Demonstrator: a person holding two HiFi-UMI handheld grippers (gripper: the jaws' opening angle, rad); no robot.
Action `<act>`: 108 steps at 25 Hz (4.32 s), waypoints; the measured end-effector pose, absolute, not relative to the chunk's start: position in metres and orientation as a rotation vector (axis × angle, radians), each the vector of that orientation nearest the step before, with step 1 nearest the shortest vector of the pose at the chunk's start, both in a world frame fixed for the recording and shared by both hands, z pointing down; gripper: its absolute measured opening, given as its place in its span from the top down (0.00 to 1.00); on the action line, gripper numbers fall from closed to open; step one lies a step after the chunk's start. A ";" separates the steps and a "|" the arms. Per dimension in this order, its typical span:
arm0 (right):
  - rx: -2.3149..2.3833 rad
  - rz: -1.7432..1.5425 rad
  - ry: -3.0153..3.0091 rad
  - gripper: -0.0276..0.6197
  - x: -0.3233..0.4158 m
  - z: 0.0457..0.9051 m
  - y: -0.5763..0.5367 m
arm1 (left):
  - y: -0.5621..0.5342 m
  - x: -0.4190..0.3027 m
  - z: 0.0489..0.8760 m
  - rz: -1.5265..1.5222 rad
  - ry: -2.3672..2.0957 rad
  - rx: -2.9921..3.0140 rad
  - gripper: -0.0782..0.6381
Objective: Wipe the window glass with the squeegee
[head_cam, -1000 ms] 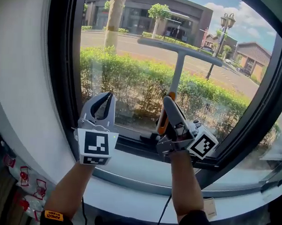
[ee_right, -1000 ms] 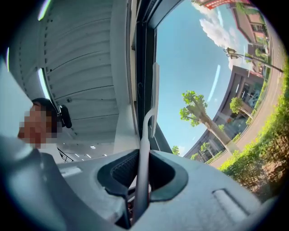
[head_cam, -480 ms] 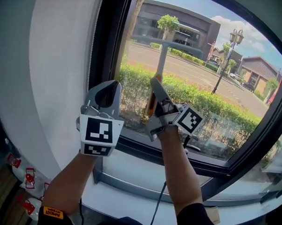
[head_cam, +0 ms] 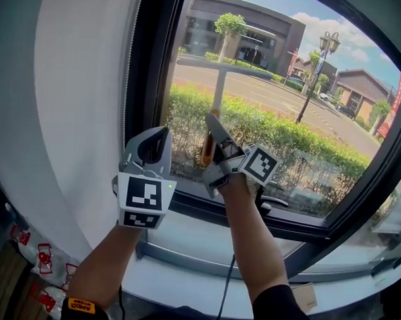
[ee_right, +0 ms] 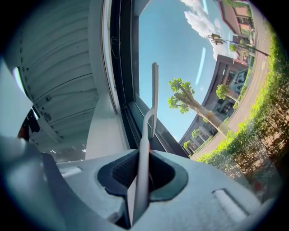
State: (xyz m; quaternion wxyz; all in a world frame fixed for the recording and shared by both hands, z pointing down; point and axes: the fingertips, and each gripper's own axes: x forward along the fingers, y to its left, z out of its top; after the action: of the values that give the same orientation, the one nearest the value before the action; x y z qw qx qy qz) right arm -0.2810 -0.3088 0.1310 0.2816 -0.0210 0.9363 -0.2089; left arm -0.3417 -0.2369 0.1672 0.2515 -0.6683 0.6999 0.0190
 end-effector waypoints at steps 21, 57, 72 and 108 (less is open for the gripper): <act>-0.191 -0.890 2.519 0.88 -0.269 0.327 -0.291 | -0.269 -0.335 0.325 -0.063 2.038 -2.021 0.88; -0.023 -0.571 2.446 0.88 -0.142 0.131 -0.322 | -0.307 -0.211 0.152 0.121 1.753 -1.894 0.88; -0.093 -0.816 2.412 0.88 -0.120 0.280 -0.311 | -0.336 -0.187 0.302 -0.050 1.888 -2.117 0.88; -0.021 -0.371 2.515 0.88 0.022 0.106 -0.340 | -0.339 -0.058 0.130 0.168 1.651 -1.959 0.88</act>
State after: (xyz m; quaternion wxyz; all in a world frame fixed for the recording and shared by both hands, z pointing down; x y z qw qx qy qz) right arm 0.0220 -0.3398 0.1056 0.2951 -0.0080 0.9452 -0.1396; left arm -0.0583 -0.3393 0.1302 0.2833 -0.7318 0.6166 0.0628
